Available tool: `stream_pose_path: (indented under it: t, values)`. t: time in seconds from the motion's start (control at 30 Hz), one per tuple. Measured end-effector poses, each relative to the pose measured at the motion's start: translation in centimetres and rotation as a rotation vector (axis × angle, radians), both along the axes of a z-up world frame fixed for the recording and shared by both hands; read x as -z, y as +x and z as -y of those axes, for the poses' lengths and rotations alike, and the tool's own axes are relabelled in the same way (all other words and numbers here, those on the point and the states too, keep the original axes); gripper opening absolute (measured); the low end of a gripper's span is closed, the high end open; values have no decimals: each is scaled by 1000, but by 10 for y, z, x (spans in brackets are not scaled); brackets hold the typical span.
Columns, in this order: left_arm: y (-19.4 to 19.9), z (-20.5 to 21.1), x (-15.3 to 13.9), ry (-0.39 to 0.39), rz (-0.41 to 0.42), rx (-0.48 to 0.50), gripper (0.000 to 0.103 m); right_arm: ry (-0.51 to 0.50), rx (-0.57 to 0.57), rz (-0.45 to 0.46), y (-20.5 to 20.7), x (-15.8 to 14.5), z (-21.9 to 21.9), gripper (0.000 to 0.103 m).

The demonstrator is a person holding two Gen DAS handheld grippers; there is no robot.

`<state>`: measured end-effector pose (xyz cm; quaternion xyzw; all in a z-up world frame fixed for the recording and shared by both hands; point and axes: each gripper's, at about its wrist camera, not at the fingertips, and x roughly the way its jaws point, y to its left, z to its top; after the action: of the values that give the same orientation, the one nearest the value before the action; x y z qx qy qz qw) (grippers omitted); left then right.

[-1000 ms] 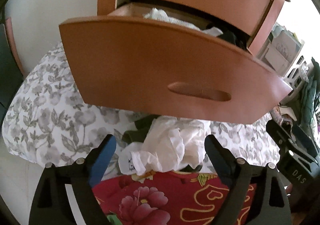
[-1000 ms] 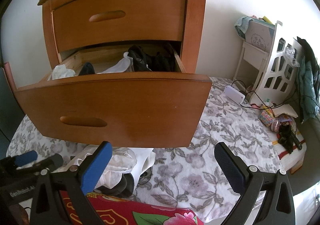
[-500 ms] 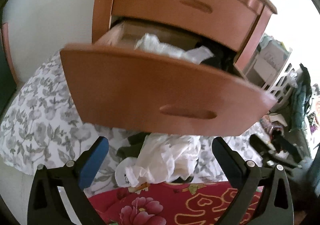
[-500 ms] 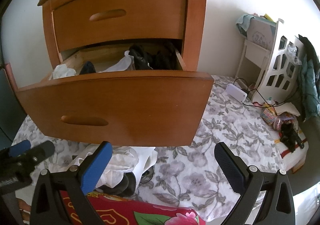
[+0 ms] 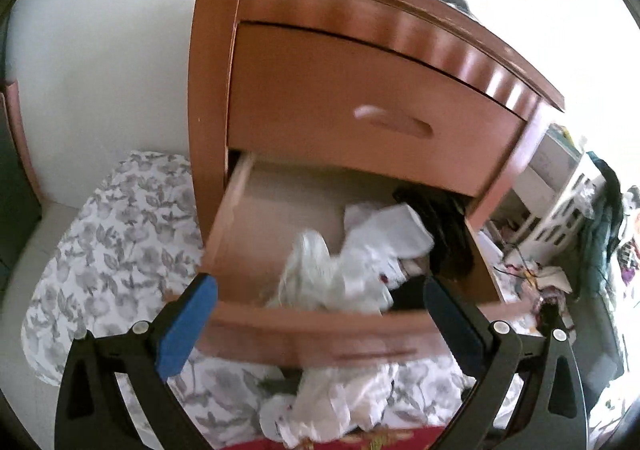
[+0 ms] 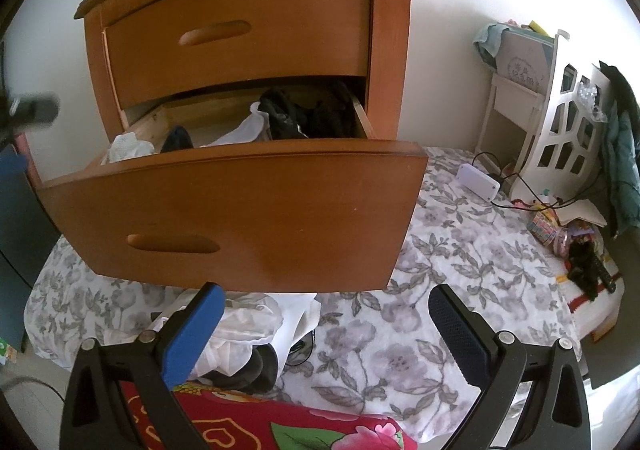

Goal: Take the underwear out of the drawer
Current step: 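Reach the left tool into the drawer toward the lace-trimmed pale cloth, then close the left tool on the lace-trimmed pale green cloth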

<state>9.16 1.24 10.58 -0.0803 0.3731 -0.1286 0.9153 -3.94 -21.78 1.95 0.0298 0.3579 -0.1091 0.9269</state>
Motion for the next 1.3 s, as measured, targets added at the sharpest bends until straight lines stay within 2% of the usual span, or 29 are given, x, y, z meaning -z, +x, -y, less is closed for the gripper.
stream_pose_path:
  t: [0.13, 0.33, 0.43, 0.5, 0.7, 0.83, 0.97, 1.07, 1.13, 1.23, 1.3]
  values:
    - [23, 5, -2, 12, -45, -19, 103, 5, -1, 0, 0, 0, 0, 103]
    - [40, 18, 7, 14, -100, 11, 103, 3, -3, -6, 1, 1, -1, 103]
    - [48, 25, 11, 41, -127, 23, 102, -11, -8, -28, 4, 3, -4, 103]
    - [55, 30, 15, 58, -162, 24, 102, -7, -6, -11, 1, 2, -4, 103]
    - [68, 33, 22, 66, -228, 17, 97, 7, -9, -13, 1, 2, 0, 103]
    - [78, 32, 31, 58, -288, -3, 84, 0, -8, -14, 1, 2, -1, 103]
    - [84, 32, 38, 46, -327, -12, 82, 11, -9, -15, 1, 2, -1, 103]
    - [89, 33, 45, 42, -359, -26, 69, 17, -10, -11, 1, 2, 0, 103]
    - [92, 33, 50, 34, -377, -37, 68, 19, -10, -10, 0, 2, 1, 103]
    - [95, 36, 56, 39, -389, -44, 59, 24, -12, -11, 1, 2, 2, 103]
    - [95, 38, 59, 40, -399, -41, 58, 30, -13, -9, 0, 2, 3, 103]
